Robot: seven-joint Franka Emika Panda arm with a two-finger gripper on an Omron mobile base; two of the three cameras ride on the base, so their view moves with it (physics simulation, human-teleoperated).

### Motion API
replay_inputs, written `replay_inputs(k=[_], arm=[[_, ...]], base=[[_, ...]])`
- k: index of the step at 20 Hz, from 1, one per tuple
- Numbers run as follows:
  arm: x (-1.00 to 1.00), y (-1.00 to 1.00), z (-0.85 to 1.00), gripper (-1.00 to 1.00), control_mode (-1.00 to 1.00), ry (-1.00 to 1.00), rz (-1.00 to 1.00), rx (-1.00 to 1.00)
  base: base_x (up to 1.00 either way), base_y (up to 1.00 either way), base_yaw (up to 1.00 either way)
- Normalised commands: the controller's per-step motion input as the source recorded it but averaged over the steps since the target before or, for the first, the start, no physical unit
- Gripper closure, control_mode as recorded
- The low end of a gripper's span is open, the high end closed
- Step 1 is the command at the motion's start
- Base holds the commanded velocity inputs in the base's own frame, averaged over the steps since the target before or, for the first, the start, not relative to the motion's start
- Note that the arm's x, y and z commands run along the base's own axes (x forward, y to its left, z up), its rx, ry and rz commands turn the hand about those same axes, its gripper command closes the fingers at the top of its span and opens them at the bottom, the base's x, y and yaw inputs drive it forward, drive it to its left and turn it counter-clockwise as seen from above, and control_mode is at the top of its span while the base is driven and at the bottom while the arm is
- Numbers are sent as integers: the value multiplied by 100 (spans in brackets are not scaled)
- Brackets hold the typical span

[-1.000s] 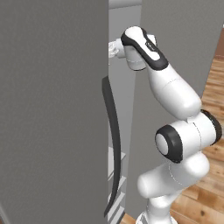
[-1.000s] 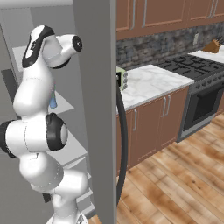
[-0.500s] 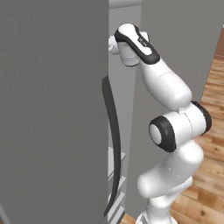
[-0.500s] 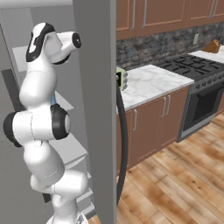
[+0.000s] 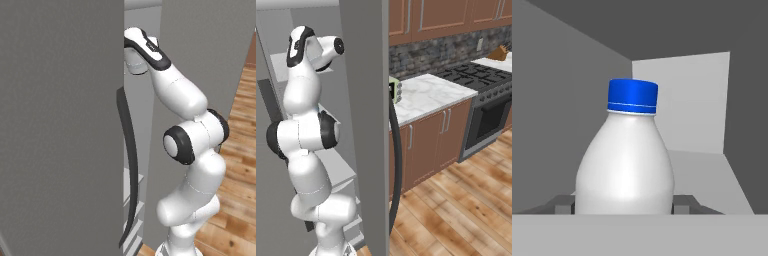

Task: Take the bottled waters from the counter and place them in the freezer to freeze. Close the freezer door after placing the bottles.

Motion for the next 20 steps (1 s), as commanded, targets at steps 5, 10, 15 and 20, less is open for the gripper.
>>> replay_inputs(k=[5, 10, 15, 20], arm=[[13, 1, -11, 100, -100, -1, -5, 0], [0, 0, -25, 100, -100, -1, -9, 0], [0, 0, -35, 100, -100, -7, -6, 0], [0, 0, -40, 100, -100, -10, -1, 0]], base=[[0, 0, 0], [0, 0, 0], [0, 0, 0], [0, 0, 0]])
